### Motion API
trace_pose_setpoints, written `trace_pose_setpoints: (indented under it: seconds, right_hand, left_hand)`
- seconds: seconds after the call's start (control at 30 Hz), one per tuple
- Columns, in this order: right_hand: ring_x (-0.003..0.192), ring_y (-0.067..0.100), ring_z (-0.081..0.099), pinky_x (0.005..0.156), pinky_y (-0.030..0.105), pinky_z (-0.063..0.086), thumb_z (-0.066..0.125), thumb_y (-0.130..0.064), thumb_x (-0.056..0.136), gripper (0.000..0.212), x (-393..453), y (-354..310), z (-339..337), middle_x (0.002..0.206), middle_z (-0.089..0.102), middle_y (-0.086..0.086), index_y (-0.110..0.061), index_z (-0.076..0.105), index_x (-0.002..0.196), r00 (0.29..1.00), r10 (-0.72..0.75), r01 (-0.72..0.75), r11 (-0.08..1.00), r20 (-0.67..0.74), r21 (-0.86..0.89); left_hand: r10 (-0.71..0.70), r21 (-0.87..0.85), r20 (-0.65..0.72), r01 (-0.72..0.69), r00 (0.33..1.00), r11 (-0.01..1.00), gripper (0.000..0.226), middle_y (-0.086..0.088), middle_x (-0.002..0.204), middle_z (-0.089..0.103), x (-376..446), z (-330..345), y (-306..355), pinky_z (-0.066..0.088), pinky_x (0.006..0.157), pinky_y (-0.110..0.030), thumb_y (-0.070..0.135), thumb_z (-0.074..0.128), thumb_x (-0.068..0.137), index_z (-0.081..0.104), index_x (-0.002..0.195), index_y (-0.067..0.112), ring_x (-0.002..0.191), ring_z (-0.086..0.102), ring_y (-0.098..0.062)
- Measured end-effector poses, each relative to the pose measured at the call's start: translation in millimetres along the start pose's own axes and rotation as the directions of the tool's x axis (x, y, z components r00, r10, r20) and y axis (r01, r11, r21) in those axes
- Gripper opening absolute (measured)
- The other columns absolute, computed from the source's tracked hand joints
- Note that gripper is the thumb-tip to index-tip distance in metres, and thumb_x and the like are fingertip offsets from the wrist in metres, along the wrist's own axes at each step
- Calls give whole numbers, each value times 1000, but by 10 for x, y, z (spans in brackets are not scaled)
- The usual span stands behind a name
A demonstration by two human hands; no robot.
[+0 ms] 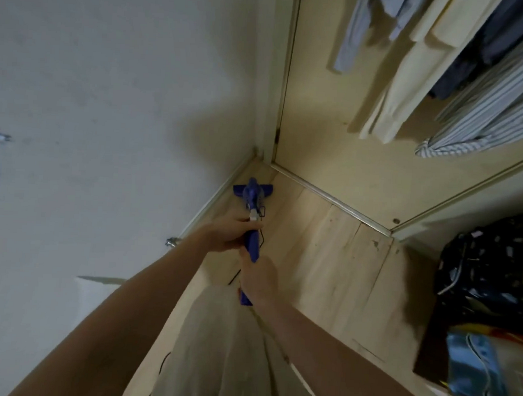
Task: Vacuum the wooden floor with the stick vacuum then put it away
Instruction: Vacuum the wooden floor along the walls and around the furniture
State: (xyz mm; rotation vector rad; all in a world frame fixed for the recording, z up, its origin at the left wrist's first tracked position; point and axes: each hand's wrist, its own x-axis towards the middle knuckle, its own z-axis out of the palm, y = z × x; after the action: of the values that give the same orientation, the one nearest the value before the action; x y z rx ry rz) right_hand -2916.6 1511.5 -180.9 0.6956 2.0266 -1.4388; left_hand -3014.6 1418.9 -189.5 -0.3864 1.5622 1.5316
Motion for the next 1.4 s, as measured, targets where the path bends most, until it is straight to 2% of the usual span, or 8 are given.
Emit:
trace_pose_setpoints:
  seconds: [0.33, 0.43, 0.6, 0.73, 0.9, 1.07, 1.2, 1.4]
  right_hand:
    - [54, 13, 47, 48, 22, 37, 40, -49, 100, 43, 119, -268, 754, 73, 51, 2, -8, 50, 92, 988, -20, 28, 998, -154, 52]
    - [61, 21, 55, 57, 34, 50, 41, -50, 99, 43, 270, -537, 995, 75, 53, 5, -9, 50, 92, 981, 12, 15, 991, -195, 136]
    - [62, 24, 55, 61, 41, 55, 42, -49, 100, 39, 488, -1023, 1471, 74, 54, 8, -11, 48, 91, 969, 54, 14, 962, -242, 274]
    - [60, 25, 58, 62, 42, 54, 44, -47, 99, 34, 683, -1255, 1685, 69, 56, 6, -17, 46, 84, 953, 53, 42, 952, -299, 302]
    - [55, 21, 53, 56, 35, 49, 43, -44, 101, 33, 820, -1316, 1630, 68, 52, 3, -19, 42, 78, 952, 82, 11, 953, -295, 301]
    - [38, 6, 42, 36, 13, 33, 44, -35, 103, 38, 772, -1361, 1487, 56, 44, 0, -15, 39, 71, 944, 26, 58, 968, -330, 243]
    - [42, 12, 47, 42, 19, 41, 42, -38, 103, 35, 872, -1561, 1503, 58, 48, 1, -15, 41, 76, 949, 9, 76, 963, -315, 258]
    - [54, 19, 53, 61, 36, 50, 42, -37, 102, 23, 957, -1756, 1610, 66, 52, 2, -18, 45, 89, 936, 47, 98, 917, -349, 387]
  left_hand:
    - [-33, 121, 59, 26, 998, 992, 21, -11, 97, 60, -13, -649, 114, 48, 97, -40, 22, 58, 95, 56, 109, 7, 91, 59, -23]
    - [3, 182, 84, -18, 996, 983, 16, -12, 98, 57, 77, -963, 232, 46, 97, -40, 25, 56, 97, 57, 104, 11, 94, 55, -25]
    - [51, 237, 127, -80, 991, 968, 33, -12, 89, 54, 235, -1525, 438, 46, 73, -30, 31, 54, 97, 55, 113, 2, 84, 54, -22]
    - [63, 151, 92, -77, 994, 985, 29, -9, 81, 57, 410, -1786, 482, 48, 70, -29, 29, 56, 96, 54, 108, 2, 69, 57, -17]
    - [48, 93, 79, -55, 996, 994, 26, -11, 80, 59, 538, -1801, 565, 52, 64, -27, 25, 56, 97, 53, 107, 1, 67, 59, -18]
    - [43, 91, 164, -59, 986, 994, 25, -9, 81, 62, 557, -1823, 642, 52, 64, -24, 29, 57, 96, 55, 100, 4, 69, 62, -17]
    - [76, 80, 134, -87, 988, 993, 26, -11, 79, 58, 557, -1867, 809, 52, 57, -20, 25, 54, 98, 53, 104, 0, 69, 58, -17]
    - [25, 161, 192, -56, 981, 985, 23, -9, 77, 60, 621, -1993, 1016, 51, 70, -30, 27, 58, 95, 56, 94, 3, 71, 59, -19]
